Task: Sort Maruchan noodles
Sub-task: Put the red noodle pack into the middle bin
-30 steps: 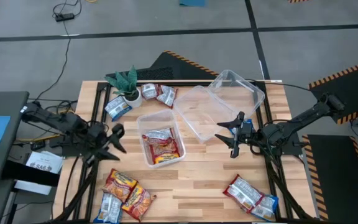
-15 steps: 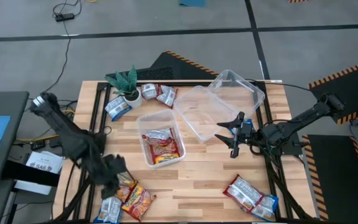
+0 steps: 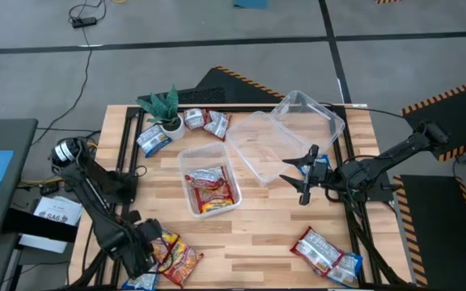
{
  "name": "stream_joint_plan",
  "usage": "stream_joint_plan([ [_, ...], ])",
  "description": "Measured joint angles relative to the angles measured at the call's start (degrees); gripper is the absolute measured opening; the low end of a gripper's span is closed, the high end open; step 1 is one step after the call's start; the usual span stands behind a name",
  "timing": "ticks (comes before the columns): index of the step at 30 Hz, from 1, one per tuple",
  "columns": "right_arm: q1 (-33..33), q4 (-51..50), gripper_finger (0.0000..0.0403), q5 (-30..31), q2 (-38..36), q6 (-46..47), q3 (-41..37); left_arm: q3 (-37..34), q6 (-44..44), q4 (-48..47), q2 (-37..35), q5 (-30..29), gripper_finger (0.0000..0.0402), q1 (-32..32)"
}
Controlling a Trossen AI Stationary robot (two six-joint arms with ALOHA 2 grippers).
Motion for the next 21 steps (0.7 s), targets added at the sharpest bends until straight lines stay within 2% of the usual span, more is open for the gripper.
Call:
stream_joint_plan([
  [8,0.0,0.1,0.0248,0.0,0.0,-0.1,0.0,-1.4,0.8,2.0,0.0,-1.7,0.0144,-0.2],
  [13,0.0,0.1,0.0248,0.0,0.0,0.0,0.0,-4.3,0.0,5.0,0.0,0.8,0.0144,-0.3],
  [21,0.0,0.1,0.0248,0.0,0.0,0.0,0.0,-4.8,1.1,5.3,0.0,1.6,0.0144,-0.3],
])
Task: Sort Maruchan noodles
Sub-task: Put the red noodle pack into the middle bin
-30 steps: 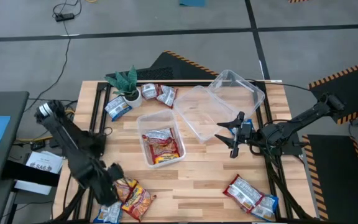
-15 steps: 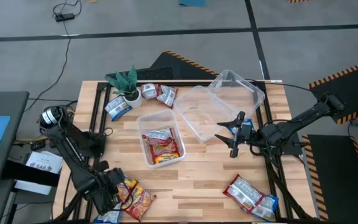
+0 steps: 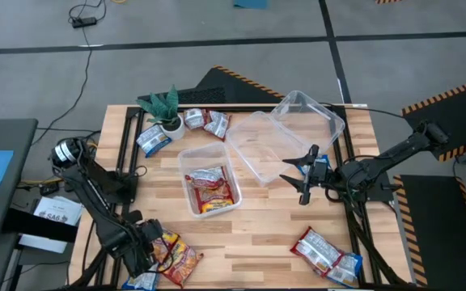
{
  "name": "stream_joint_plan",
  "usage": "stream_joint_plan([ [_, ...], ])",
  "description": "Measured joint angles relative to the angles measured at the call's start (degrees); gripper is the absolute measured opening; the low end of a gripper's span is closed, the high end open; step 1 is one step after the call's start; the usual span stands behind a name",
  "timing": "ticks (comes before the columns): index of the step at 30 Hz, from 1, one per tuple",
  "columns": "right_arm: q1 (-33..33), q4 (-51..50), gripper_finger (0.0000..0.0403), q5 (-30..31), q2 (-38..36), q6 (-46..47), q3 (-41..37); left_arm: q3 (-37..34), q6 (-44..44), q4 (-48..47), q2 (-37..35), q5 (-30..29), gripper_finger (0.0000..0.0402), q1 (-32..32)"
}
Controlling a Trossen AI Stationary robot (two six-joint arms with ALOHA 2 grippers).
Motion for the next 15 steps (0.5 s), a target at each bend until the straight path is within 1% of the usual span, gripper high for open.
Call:
stream_joint_plan([
  [4,0.0,0.0,0.0248,0.0,0.0,0.0,0.0,-2.3,-0.7,0.4,0.0,1.6,0.0144,0.0],
  [8,0.0,0.0,0.0248,0.0,0.0,0.0,0.0,-4.6,-1.1,3.2,0.0,3.7,0.0144,0.0],
  [15,0.0,0.0,0.0248,0.0,0.0,0.0,0.0,-7.1,-1.1,5.1,0.0,4.2,0.0143,0.0],
])
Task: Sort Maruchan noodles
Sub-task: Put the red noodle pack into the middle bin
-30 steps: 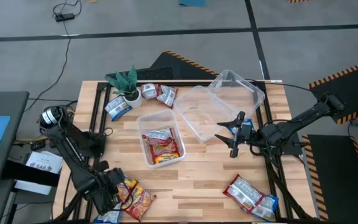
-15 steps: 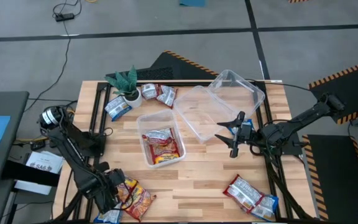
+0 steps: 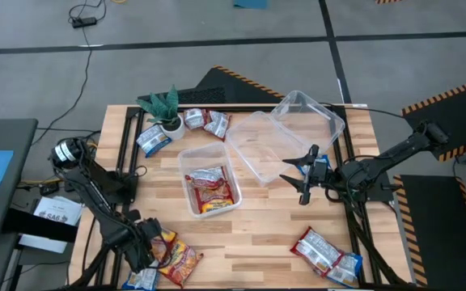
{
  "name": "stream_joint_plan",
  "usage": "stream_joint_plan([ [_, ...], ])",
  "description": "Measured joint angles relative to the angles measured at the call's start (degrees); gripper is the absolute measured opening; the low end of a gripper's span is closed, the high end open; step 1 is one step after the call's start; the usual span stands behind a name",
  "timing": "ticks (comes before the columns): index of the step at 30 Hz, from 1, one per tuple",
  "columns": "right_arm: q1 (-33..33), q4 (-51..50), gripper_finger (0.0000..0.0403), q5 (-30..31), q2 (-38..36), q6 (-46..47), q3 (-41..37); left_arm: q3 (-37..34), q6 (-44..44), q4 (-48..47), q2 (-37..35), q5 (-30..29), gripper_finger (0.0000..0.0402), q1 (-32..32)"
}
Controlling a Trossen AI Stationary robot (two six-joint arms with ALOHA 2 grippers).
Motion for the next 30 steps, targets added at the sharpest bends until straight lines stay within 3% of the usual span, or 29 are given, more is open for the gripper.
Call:
stream_joint_plan([
  [5,0.0,0.0,0.0248,0.0,0.0,0.0,0.0,-0.3,1.6,0.0,0.0,0.1,0.0112,0.4],
  [11,0.0,0.0,0.0248,0.0,0.0,0.0,0.0,-0.3,5.4,0.1,0.0,0.3,0.0011,1.9],
  [20,0.0,0.0,0.0248,0.0,0.0,0.0,0.0,1.4,10.4,-0.2,-2.8,-1.1,0.0000,3.8],
  [30,0.0,0.0,0.0248,0.0,0.0,0.0,0.0,2.4,9.3,-0.4,-14.1,-10.9,0.0000,3.8],
])
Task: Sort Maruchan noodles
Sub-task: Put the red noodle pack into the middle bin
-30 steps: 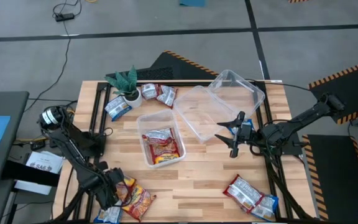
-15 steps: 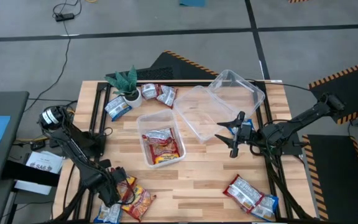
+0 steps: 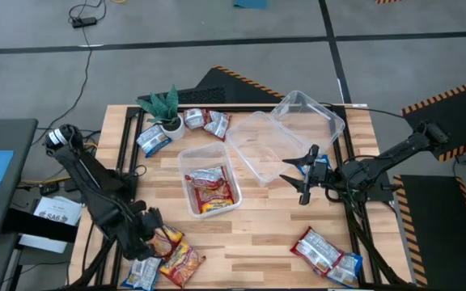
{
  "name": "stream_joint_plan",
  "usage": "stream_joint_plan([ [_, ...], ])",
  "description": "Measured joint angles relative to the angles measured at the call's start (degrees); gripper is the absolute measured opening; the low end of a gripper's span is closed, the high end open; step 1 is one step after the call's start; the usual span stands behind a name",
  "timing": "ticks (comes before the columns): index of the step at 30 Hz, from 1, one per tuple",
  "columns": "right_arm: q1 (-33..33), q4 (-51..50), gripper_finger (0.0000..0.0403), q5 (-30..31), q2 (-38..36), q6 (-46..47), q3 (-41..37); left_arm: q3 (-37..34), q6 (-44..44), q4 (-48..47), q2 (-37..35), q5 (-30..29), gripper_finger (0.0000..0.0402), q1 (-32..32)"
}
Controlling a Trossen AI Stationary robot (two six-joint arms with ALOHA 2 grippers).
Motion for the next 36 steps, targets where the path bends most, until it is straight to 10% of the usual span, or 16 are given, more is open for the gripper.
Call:
stream_joint_plan([
  [19,0.0,-0.1,0.0248,0.0,0.0,0.0,0.0,0.0,-6.1,-0.2,-3.6,0.4,0.0008,0.0],
  [36,0.0,-0.1,0.0248,0.0,0.0,0.0,0.0,-4.9,-8.8,8.3,-3.5,3.0,0.0176,0.0],
])
